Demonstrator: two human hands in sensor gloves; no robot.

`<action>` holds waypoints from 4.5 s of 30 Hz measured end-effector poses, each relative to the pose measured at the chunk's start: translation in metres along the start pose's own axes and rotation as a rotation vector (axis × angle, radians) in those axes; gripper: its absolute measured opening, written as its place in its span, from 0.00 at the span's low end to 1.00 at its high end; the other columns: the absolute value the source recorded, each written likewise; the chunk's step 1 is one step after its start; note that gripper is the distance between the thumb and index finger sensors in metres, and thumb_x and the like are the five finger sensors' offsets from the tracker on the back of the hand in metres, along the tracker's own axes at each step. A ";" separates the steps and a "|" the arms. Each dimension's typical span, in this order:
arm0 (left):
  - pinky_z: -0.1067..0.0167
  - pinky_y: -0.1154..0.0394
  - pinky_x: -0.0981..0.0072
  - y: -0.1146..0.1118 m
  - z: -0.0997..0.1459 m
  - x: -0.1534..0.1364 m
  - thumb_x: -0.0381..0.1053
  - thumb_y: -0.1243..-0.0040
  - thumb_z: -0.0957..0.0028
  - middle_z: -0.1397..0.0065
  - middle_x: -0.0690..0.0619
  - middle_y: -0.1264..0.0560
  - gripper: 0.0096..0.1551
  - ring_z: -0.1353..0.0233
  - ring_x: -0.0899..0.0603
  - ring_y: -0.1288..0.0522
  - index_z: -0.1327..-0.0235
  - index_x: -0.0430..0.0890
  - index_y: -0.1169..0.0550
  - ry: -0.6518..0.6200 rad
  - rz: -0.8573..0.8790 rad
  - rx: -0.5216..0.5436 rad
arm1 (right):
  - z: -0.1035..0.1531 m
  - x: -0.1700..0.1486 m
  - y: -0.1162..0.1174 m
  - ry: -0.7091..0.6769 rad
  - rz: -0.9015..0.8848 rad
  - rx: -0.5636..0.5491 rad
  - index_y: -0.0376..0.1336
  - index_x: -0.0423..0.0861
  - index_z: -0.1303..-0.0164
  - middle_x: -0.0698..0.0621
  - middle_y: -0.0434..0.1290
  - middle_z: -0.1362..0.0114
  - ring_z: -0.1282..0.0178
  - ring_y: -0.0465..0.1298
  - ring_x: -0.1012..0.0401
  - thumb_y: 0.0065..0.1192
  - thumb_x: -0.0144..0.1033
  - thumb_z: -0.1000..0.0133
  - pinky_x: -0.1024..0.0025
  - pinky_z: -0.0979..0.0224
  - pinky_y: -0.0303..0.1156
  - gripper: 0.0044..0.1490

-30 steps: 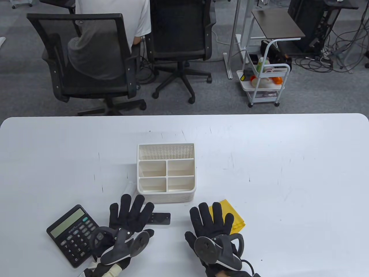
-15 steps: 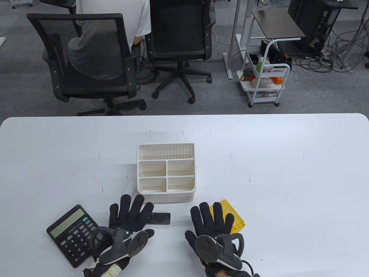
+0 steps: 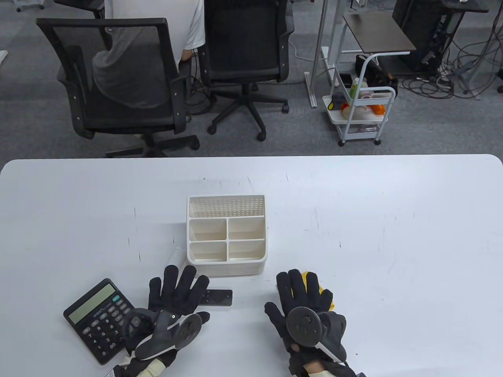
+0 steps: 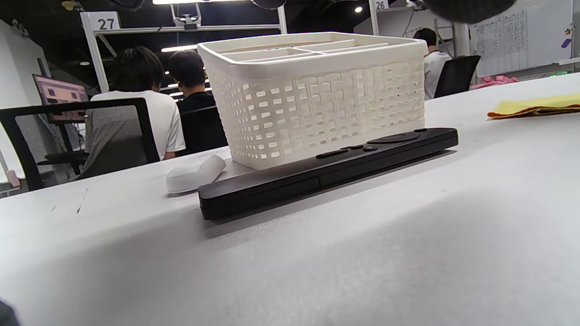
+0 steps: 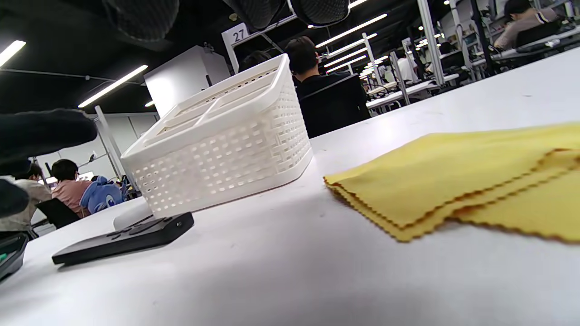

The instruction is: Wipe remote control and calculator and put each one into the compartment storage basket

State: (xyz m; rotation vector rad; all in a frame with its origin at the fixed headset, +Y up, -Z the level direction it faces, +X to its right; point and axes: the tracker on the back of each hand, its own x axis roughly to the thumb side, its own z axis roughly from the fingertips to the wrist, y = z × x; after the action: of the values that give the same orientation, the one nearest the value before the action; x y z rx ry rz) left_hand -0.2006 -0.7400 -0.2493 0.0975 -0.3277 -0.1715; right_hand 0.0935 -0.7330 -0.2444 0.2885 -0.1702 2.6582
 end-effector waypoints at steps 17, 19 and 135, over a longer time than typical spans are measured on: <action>0.26 0.45 0.28 0.000 0.000 0.001 0.71 0.51 0.48 0.11 0.49 0.52 0.47 0.15 0.28 0.53 0.18 0.58 0.52 0.000 -0.014 -0.022 | -0.018 -0.032 0.016 0.197 0.183 0.214 0.48 0.39 0.15 0.34 0.50 0.12 0.16 0.45 0.32 0.62 0.38 0.38 0.21 0.31 0.41 0.45; 0.26 0.45 0.28 0.000 0.000 0.001 0.71 0.51 0.48 0.11 0.49 0.52 0.47 0.15 0.28 0.53 0.18 0.58 0.52 0.000 -0.018 -0.026 | -0.021 -0.037 0.019 0.220 0.203 0.248 0.48 0.39 0.15 0.34 0.50 0.12 0.16 0.45 0.32 0.63 0.37 0.39 0.22 0.30 0.43 0.46; 0.39 0.18 0.54 -0.042 -0.137 -0.067 0.57 0.28 0.54 0.29 0.46 0.21 0.43 0.33 0.41 0.18 0.26 0.50 0.31 0.519 0.074 -0.357 | -0.005 -0.006 -0.024 -0.054 -0.413 -0.145 0.65 0.39 0.27 0.41 0.71 0.33 0.42 0.74 0.47 0.66 0.26 0.44 0.46 0.41 0.73 0.32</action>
State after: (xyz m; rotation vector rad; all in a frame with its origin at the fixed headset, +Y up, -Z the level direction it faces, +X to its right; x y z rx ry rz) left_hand -0.2247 -0.7600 -0.4043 -0.2223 0.2191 -0.1232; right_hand 0.1090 -0.7141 -0.2486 0.3100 -0.2858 2.2188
